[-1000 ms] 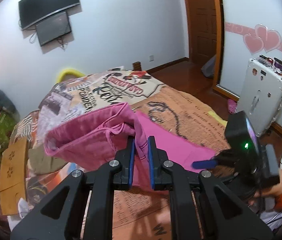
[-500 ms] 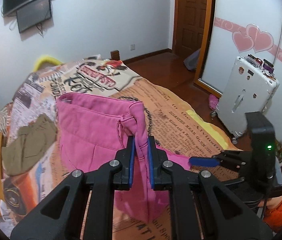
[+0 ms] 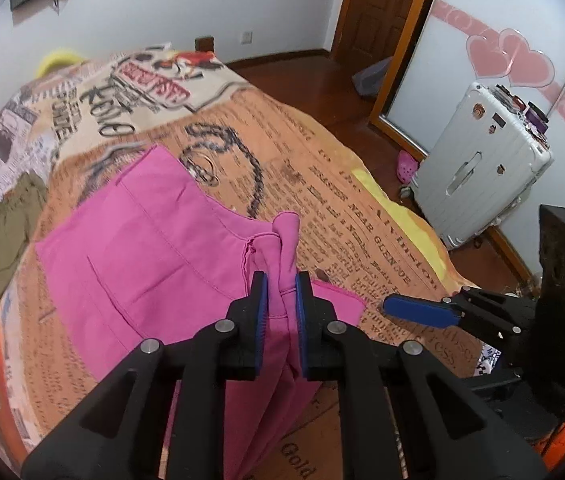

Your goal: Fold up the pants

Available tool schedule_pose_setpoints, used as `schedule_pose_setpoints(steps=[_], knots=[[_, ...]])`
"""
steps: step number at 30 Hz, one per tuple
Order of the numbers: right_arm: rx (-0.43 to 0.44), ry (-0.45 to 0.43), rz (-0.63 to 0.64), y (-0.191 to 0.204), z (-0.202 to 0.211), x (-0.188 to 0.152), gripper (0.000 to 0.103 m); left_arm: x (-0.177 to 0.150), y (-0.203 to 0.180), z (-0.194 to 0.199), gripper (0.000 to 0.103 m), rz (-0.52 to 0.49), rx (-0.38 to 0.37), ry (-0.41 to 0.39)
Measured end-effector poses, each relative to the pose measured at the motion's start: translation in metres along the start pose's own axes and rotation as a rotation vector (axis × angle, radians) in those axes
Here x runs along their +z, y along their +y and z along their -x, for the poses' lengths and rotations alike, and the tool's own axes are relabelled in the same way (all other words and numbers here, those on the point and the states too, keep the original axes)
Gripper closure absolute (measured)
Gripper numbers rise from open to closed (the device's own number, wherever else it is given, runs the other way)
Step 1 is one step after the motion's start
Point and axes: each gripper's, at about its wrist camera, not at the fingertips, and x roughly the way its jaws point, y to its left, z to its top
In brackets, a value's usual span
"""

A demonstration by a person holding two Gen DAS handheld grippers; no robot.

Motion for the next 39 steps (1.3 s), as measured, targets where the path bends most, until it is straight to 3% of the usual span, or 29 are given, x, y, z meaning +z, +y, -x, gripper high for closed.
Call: schedule_pose_setpoints(steps=[4,6,10,13,16,20,23,27,30,34,39], knots=[[-0.007,0.001,0.001,0.000,0.003,-0.002,0.052,-0.001,-0.005,0.006,0.064,-0.010,-0.003,-0.005],[-0.012,-0.001,0.003,0.000,0.005,-0.004,0.052,0.000,-0.007,0.018,0.059,-0.026,0.013,-0.043],[-0.015,-0.015,-0.001,0.003,0.011,-0.003,0.052,-0.001,0.004,0.051,0.059,-0.043,0.073,-0.127],[-0.006,-0.032,0.009,0.010,0.014,0.002,0.052,-0.001,0.028,0.059,0.059,-0.029,0.124,-0.134],[0.007,-0.039,0.029,0.018,0.013,0.005,0.052,-0.011,0.062,0.057,0.059,0.003,0.188,-0.092],[0.026,-0.031,0.035,0.029,0.004,0.009,0.050,-0.031,0.091,0.046,0.059,0.059,0.173,-0.019],[0.020,-0.030,0.021,0.034,-0.003,0.010,0.041,-0.051,0.094,0.034,0.058,0.048,0.160,0.028],[0.025,-0.013,-0.019,0.034,-0.016,0.012,0.041,-0.064,0.092,0.034,0.058,0.019,0.159,0.020],[0.001,0.018,-0.019,0.034,-0.026,0.009,0.041,-0.057,0.108,0.044,0.058,0.063,0.137,0.005],[0.000,0.045,-0.020,0.028,-0.031,0.003,0.041,-0.034,0.140,0.055,0.056,0.103,0.173,-0.039],[-0.020,0.058,0.005,0.024,-0.033,0.007,0.041,-0.005,0.182,0.036,0.056,0.150,0.160,-0.021]])
